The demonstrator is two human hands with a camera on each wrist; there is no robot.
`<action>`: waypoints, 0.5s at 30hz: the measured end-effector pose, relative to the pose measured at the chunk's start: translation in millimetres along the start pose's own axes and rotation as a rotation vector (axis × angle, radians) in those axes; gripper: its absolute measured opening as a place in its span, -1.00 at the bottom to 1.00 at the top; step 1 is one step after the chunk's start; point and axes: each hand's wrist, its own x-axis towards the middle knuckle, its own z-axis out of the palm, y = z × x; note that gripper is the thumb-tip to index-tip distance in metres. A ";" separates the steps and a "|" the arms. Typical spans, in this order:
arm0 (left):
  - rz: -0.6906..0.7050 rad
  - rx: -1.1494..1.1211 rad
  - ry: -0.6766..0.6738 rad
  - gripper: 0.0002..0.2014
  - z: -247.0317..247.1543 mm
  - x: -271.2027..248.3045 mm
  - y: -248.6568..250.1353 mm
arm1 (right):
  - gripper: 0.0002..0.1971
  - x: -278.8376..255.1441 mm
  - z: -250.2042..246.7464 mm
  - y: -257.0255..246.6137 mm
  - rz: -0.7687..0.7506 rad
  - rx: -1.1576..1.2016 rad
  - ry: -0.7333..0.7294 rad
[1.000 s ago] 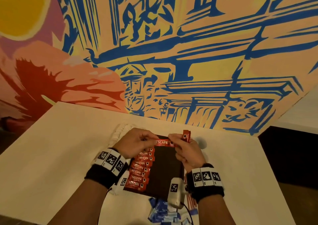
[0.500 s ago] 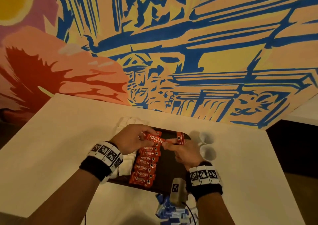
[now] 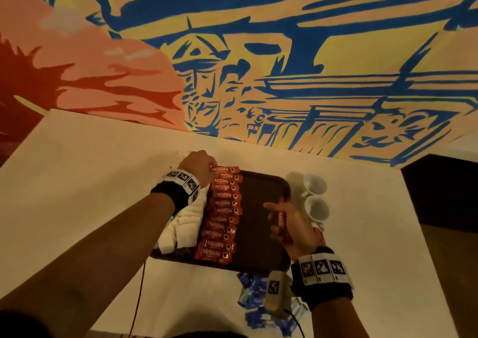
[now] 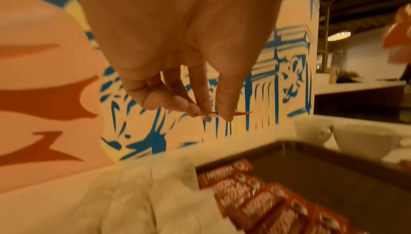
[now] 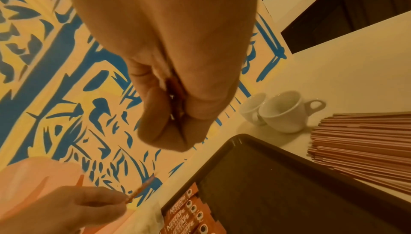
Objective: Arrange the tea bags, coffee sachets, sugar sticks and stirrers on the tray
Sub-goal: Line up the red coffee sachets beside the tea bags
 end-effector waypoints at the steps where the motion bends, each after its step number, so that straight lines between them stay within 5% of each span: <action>1: -0.009 0.049 -0.037 -0.65 10.1 7.6 -0.3 | -0.69 -0.9 -0.1 1.6 0.009 0.016 -0.003; 8: 0.037 0.333 -0.151 -0.70 64.1 37.0 1.3 | -0.69 -6.4 -4.8 10.0 -0.016 -0.012 0.026; 15: 0.060 0.332 -0.134 -0.70 72.7 45.7 2.6 | -0.72 -15.0 -12.8 15.8 -0.028 0.025 -0.019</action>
